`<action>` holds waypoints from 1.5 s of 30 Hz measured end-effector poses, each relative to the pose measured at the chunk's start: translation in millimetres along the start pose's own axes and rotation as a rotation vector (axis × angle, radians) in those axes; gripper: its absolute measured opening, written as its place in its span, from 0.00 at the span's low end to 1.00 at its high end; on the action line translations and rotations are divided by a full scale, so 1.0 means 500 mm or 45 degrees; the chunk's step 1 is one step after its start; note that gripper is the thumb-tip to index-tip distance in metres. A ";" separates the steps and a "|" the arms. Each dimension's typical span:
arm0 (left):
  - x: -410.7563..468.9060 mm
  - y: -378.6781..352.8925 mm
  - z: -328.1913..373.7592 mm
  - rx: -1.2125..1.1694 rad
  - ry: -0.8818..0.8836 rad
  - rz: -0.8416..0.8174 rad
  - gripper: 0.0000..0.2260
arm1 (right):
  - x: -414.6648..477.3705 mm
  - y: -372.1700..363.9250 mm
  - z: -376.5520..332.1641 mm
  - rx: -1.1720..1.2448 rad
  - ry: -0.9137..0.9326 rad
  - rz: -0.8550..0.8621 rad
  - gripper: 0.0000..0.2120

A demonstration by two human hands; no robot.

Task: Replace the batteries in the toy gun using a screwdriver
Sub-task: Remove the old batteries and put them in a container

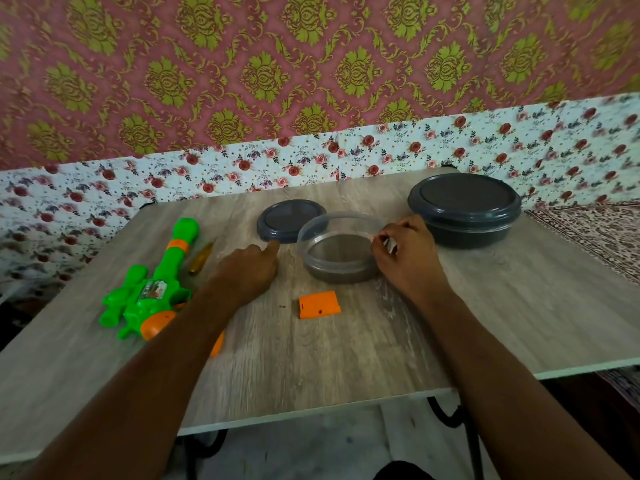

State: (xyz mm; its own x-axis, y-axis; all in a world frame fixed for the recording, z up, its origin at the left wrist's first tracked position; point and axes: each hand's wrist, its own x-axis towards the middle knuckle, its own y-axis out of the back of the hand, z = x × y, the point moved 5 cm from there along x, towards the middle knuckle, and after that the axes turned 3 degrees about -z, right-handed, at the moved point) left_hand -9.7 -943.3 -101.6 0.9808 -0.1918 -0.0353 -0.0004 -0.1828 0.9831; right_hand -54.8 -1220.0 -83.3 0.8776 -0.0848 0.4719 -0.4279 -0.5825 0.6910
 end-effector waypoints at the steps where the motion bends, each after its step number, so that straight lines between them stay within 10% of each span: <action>1: 0.001 0.004 0.003 0.003 0.020 -0.001 0.25 | 0.000 0.000 0.000 -0.001 -0.004 0.003 0.13; 6: 0.005 0.024 0.011 -0.038 0.103 0.014 0.20 | -0.001 0.000 -0.004 0.012 -0.019 -0.004 0.16; 12: 0.022 0.143 0.055 -0.602 -0.185 0.566 0.17 | 0.003 -0.008 -0.003 -0.016 -0.016 -0.039 0.20; 20: 0.112 0.124 0.260 0.025 -0.564 0.064 0.06 | 0.000 -0.009 -0.007 -0.024 -0.003 -0.059 0.17; 30: 0.115 0.102 0.268 -0.355 -0.704 -0.038 0.12 | 0.002 -0.011 -0.019 -0.074 0.036 -0.025 0.11; 45: 0.076 0.102 -0.004 -0.869 -0.130 0.822 0.09 | 0.001 -0.012 -0.022 -0.107 0.076 0.035 0.12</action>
State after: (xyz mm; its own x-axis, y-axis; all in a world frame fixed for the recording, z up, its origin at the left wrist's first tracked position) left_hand 27.9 -957.7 -52.4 0.8090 -0.1480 0.5688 -0.3917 0.5857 0.7096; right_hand -54.1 -1207.7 -81.3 0.8519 -0.0499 0.5214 -0.4704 -0.5105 0.7198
